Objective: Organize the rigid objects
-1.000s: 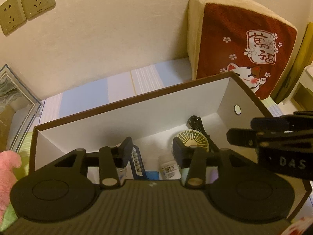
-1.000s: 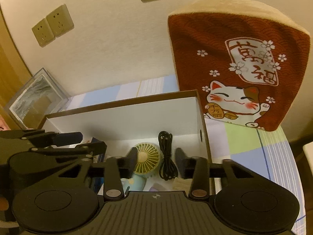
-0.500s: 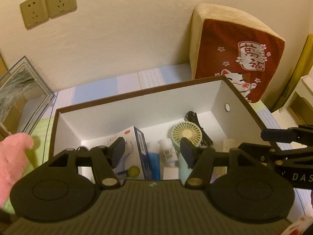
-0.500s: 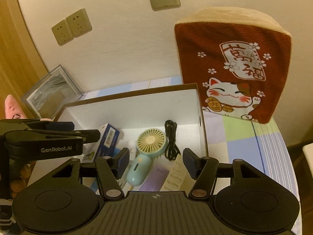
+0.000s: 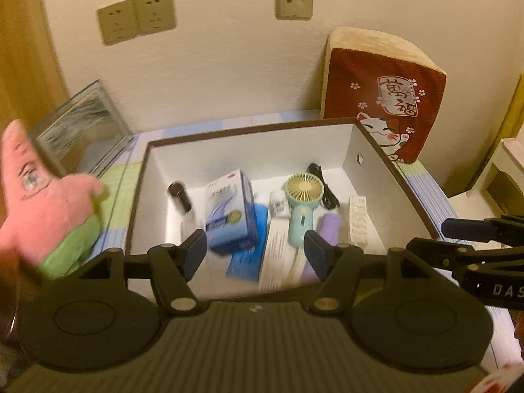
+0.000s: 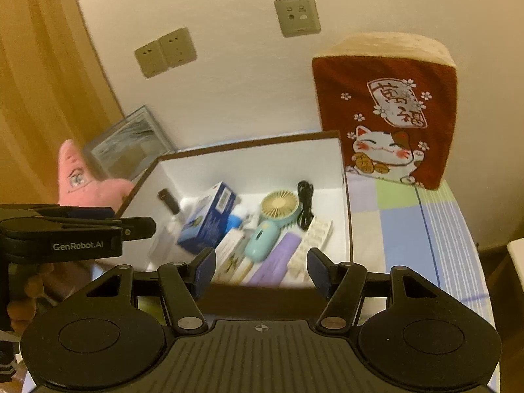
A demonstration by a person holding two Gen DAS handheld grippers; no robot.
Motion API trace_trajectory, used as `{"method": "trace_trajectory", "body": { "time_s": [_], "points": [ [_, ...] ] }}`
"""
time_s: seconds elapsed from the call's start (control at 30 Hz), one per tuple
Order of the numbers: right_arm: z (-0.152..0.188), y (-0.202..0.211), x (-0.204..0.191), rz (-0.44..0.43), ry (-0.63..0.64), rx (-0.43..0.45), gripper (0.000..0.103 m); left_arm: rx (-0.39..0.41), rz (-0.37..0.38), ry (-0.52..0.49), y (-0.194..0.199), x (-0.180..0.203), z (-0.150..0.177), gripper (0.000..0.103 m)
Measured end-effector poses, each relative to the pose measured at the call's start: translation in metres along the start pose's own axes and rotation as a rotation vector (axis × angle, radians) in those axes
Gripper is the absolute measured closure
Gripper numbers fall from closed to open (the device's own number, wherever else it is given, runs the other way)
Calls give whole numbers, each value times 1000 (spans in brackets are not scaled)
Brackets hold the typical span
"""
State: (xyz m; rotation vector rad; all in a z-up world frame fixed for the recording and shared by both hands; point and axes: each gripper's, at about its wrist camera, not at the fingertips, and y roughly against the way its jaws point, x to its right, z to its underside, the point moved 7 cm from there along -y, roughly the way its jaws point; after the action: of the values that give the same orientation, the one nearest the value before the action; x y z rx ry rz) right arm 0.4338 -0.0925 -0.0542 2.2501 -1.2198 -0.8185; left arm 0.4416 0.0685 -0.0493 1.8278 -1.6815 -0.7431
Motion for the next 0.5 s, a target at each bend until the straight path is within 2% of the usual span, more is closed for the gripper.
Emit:
{"method": "trace_trajectory", "body": {
  "time_s": [0.23,0.33,0.5],
  "points": [
    [38,46,-6,-10,66,-22,40,16,-58,19,60,20,48,35],
    [57,63,-8,-11,105,-29,40,22,-81,34,84,31,71,27],
    [87,84,-4,-19,98,-54,40,16,-116,51,117,42,105,26]
  ]
}}
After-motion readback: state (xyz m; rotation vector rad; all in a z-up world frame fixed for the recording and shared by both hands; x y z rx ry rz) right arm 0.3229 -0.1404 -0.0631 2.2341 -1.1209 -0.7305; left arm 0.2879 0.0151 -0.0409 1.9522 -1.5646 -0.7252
